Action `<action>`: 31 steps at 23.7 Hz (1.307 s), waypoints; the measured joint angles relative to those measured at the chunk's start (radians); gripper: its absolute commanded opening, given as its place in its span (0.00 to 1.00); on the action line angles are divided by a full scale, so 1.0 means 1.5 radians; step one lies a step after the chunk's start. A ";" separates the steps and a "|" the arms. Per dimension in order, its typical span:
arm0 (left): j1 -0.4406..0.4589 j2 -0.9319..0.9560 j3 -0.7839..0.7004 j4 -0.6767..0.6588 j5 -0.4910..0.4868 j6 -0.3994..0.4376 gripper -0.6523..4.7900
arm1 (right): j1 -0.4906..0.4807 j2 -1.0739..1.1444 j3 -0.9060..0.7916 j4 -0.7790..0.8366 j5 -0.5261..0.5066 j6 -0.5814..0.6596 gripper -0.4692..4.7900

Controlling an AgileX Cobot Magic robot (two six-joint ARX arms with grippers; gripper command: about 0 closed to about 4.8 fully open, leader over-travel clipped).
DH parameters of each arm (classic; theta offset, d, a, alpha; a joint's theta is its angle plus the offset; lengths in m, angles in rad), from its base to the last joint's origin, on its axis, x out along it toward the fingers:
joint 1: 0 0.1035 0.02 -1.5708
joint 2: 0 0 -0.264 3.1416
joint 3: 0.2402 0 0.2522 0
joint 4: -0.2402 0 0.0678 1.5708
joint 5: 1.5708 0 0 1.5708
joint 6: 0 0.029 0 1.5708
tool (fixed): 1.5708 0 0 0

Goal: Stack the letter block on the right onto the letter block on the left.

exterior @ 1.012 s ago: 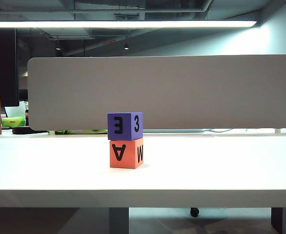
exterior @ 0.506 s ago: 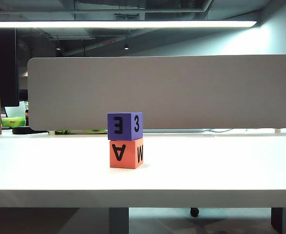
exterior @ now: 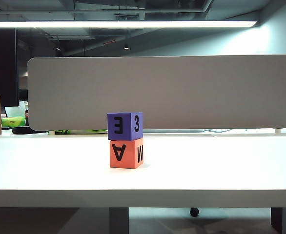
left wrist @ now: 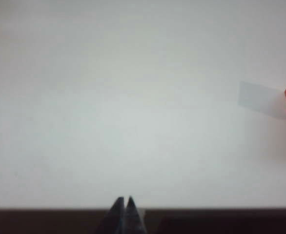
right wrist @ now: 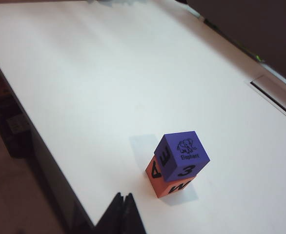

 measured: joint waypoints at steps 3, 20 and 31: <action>0.000 0.000 -0.011 0.060 0.000 0.001 0.11 | 0.000 0.007 0.000 -0.004 0.000 0.001 0.08; 0.022 0.000 -0.071 0.240 -0.112 0.009 0.11 | 0.000 0.009 0.000 -0.004 0.000 0.002 0.08; 0.022 0.000 -0.071 0.231 -0.086 0.009 0.11 | 0.000 0.009 0.000 -0.004 0.000 0.002 0.08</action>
